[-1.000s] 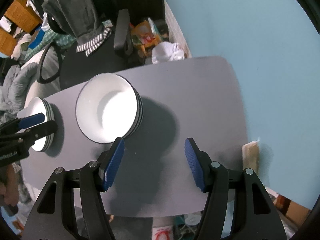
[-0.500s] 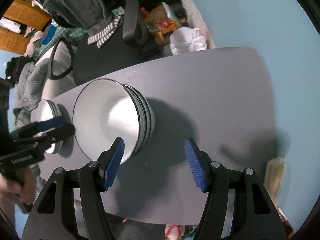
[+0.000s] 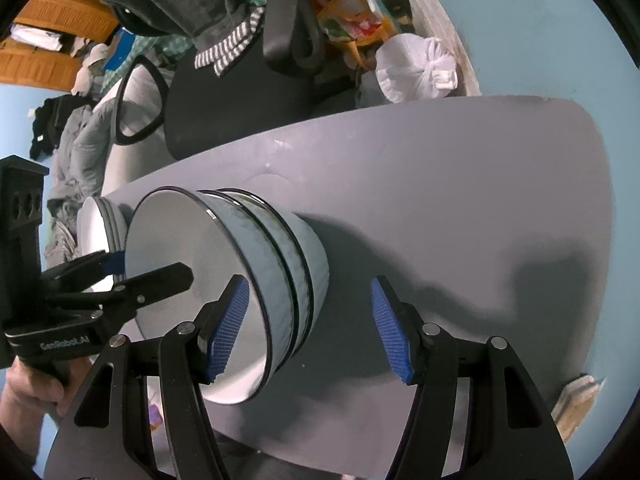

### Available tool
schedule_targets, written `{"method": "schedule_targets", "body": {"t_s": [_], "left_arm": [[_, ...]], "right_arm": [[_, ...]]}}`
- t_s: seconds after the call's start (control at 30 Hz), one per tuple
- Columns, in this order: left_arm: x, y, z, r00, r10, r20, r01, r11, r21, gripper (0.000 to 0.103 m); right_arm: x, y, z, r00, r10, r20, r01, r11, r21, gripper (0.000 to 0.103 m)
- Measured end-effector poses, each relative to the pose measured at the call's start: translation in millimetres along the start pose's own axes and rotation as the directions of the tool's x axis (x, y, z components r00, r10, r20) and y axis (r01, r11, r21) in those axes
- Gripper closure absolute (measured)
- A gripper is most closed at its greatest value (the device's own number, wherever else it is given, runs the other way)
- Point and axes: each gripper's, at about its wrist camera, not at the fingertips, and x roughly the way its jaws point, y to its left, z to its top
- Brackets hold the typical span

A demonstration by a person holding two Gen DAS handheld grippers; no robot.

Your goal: Organize plates and bowls

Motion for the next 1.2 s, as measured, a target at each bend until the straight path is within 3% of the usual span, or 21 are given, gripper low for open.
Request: {"method": "schedule_targets", "body": {"t_s": [0.43, 0.6, 0.67, 0.77, 0.87, 1.2], "left_arm": [[12, 4, 6, 0.999, -0.038, -0.012, 0.038, 0.998, -0.04, 0.036], [10, 1, 6, 0.997, -0.071, -0.016, 0.071, 0.997, -0.018, 0.051], [10, -1, 6, 0.995, -0.098, -0.018, 0.098, 0.995, -0.017, 0.063], [9, -3, 6, 0.995, -0.097, -0.017, 0.097, 0.995, -0.018, 0.066], [8, -3, 5, 0.995, -0.096, -0.016, 0.096, 0.995, -0.012, 0.069], [7, 2, 1, 0.991, -0.122, -0.051, 0.122, 0.992, -0.015, 0.071]], "right_arm": [[17, 0, 9, 0.998, 0.039, -0.054, -0.04, 0.999, -0.017, 0.041], [19, 1, 10, 0.997, 0.053, -0.059, -0.054, 0.998, -0.021, 0.041], [20, 1, 10, 0.997, 0.057, -0.061, -0.058, 0.998, -0.016, 0.041], [20, 2, 9, 0.996, 0.064, -0.066, -0.064, 0.998, 0.001, 0.042], [20, 4, 5, 0.993, 0.089, -0.076, -0.089, 0.996, 0.001, 0.052], [19, 0, 2, 0.991, 0.112, -0.067, -0.112, 0.994, 0.003, 0.06]]}}
